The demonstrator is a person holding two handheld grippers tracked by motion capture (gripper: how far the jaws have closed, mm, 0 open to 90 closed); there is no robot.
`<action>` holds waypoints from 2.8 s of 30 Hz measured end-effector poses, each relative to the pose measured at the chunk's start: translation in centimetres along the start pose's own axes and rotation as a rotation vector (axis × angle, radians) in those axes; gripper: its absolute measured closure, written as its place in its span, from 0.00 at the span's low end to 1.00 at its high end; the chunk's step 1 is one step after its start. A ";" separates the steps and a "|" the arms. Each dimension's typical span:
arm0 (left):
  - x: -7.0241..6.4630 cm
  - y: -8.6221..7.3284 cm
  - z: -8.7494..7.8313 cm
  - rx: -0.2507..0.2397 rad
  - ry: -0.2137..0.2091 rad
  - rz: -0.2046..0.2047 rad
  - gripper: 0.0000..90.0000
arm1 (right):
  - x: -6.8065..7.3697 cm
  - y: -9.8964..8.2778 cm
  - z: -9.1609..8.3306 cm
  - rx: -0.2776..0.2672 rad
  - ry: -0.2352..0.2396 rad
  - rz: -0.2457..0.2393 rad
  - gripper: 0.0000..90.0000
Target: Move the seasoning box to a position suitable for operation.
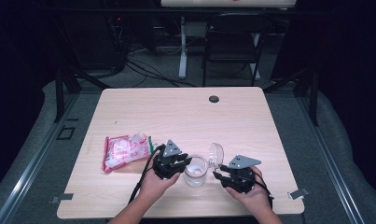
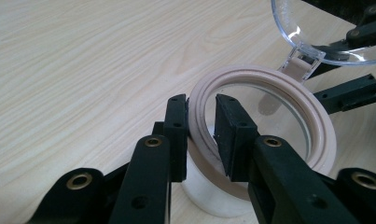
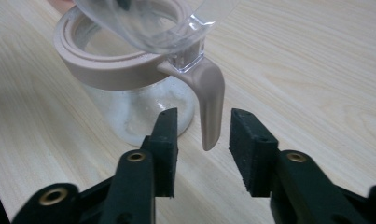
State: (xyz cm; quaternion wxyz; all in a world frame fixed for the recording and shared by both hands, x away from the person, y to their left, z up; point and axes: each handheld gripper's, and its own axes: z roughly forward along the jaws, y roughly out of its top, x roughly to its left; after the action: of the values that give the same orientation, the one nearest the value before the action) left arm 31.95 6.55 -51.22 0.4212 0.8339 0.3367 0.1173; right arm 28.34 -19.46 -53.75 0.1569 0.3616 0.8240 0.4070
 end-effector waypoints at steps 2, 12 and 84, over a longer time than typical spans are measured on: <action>0.0 0.0 0.0 -0.001 0.000 0.000 0.84 | 0.1 0.0 0.3 0.002 0.001 0.002 0.74; 0.1 0.1 0.1 0.004 -0.009 -0.010 0.81 | 0.1 -0.1 1.2 -0.013 -0.039 0.036 0.85; 5.5 -2.0 -6.5 -0.127 0.095 -0.122 0.61 | -3.6 1.6 2.0 -0.067 -0.020 0.067 0.77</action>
State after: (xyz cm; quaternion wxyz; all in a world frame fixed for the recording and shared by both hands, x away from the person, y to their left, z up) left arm 32.05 15.09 -49.28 0.4630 0.7772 0.3981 0.1518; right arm 32.73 -20.29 -53.86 0.1634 0.3877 0.7956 0.4360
